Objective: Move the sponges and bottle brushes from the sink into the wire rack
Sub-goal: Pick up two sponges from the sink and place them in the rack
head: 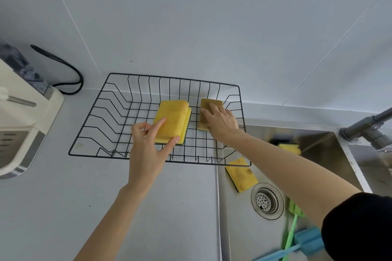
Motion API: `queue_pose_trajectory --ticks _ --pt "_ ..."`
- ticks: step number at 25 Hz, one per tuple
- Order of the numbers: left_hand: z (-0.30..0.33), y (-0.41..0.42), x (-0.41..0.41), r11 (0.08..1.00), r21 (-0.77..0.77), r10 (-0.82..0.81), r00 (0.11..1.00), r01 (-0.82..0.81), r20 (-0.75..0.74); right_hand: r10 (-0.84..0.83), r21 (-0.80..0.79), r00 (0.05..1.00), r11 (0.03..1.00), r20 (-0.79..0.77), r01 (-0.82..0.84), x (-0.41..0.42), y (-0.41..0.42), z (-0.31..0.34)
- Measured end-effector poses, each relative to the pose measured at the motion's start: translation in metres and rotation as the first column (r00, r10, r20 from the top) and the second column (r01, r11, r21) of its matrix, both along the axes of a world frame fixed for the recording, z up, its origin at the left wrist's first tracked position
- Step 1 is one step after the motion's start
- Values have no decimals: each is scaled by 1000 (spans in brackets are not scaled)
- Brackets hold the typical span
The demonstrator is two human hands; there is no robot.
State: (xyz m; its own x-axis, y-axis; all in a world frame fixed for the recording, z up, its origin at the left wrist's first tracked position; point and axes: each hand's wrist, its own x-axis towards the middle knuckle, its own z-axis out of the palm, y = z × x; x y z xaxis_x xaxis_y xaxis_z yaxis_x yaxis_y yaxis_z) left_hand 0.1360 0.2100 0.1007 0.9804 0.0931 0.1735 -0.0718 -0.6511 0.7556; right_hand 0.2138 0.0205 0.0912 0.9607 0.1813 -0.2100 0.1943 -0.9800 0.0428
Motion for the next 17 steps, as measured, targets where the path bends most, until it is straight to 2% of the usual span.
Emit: queue_pose_trajectory --ticks 7,10,12,14,17 --pt "0 -2 9 999 47 15 1000 -15 -14 27 78 998 996 52 -31 2 -8 -4" --pt "2 -6 18 992 119 38 998 -32 -52 -15 113 1000 993 12 14 4 -5 -1" --pt "5 -10 29 982 187 43 994 -24 -98 -53 204 998 977 -40 60 5 0 7" --pt "7 -16 44 972 233 29 990 4 -137 -92 389 994 915 -60 108 4 6 17" --pt "7 -26 65 961 266 -28 986 70 -162 -202 673 974 708 -98 215 6 13 27"
